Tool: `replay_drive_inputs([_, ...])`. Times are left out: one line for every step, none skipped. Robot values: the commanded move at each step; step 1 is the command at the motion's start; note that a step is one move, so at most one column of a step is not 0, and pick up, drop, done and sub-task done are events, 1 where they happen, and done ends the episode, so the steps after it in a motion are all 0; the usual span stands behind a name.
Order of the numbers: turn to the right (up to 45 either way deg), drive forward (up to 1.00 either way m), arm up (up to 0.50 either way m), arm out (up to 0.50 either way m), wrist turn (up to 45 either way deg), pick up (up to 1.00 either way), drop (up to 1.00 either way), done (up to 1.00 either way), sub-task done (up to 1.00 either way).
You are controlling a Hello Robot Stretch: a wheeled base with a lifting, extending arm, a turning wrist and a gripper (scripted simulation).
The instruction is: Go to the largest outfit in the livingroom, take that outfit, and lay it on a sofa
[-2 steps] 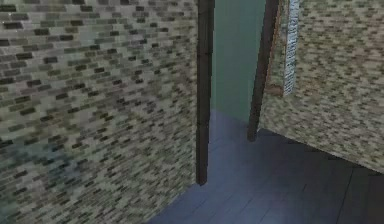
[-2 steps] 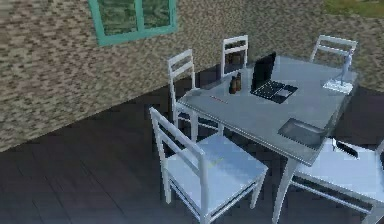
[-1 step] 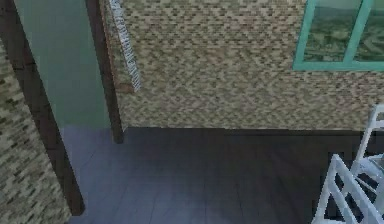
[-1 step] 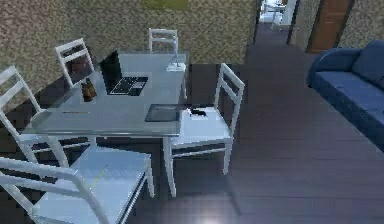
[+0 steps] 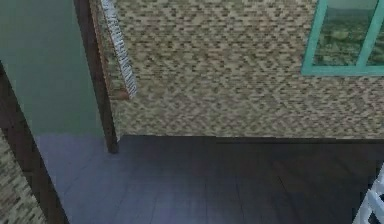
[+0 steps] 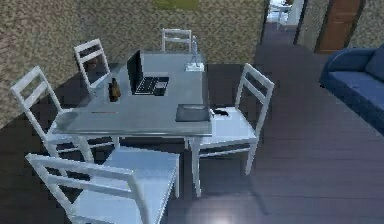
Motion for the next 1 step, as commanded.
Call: replay_drive_inputs([-18.0,0.0,0.0,0.0,0.0,0.0,0.0,0.0,0.0])
